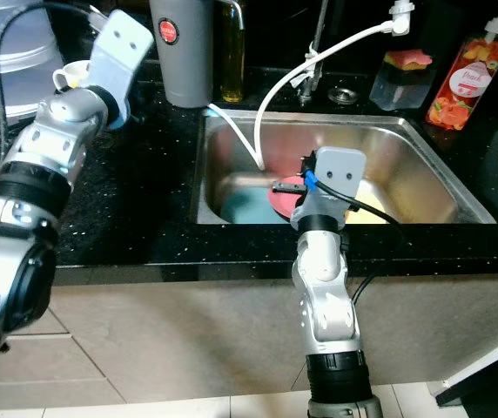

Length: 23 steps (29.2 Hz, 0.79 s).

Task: Kitchen organization

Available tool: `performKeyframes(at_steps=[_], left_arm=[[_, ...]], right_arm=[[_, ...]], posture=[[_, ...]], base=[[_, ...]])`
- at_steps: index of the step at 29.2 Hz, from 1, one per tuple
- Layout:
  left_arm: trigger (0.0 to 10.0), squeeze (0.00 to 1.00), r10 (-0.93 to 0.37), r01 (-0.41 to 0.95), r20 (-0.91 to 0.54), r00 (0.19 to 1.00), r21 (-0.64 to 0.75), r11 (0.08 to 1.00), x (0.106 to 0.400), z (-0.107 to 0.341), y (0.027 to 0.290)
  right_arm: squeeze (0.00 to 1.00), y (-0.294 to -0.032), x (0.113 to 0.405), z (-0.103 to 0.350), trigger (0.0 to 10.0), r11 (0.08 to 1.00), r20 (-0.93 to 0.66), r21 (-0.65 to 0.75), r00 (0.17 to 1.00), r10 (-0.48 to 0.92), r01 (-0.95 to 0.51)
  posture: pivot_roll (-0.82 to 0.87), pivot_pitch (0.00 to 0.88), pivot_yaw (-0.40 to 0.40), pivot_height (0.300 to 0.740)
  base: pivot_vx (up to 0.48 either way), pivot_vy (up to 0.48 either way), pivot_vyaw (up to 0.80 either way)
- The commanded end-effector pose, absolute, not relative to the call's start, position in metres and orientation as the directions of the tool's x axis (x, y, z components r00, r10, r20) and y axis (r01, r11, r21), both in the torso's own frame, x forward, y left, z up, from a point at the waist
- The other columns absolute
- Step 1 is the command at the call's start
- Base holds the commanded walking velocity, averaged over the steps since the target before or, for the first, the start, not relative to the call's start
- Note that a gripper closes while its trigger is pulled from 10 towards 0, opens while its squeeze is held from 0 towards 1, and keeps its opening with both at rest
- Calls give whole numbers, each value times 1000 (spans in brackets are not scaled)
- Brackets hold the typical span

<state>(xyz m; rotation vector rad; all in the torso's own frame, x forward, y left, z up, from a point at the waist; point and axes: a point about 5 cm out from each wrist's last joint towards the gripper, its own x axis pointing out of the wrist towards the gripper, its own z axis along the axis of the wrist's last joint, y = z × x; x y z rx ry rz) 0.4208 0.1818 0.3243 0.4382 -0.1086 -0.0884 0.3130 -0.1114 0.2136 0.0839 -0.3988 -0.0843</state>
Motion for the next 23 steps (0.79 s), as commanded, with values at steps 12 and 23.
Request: performKeyframes(at_steps=[12, 23], left_arm=[[10000, 0, -4, -8, 13, 1000, 765, 644, 396, 308, 216], [10000, 0, 69, 65, -110, 992, 879, 472, 373, 289, 230]], right_arm=[[0, -117, 311, 226, 10000, 994, 424, 98, 902, -82, 44], [0, -98, 307, 274, 10000, 989, 570, 84, 820, 52, -122]], posture=[[265, 52, -42, 740], [276, 54, -44, 740]], base=[[0, 0, 0], [0, 0, 0]])
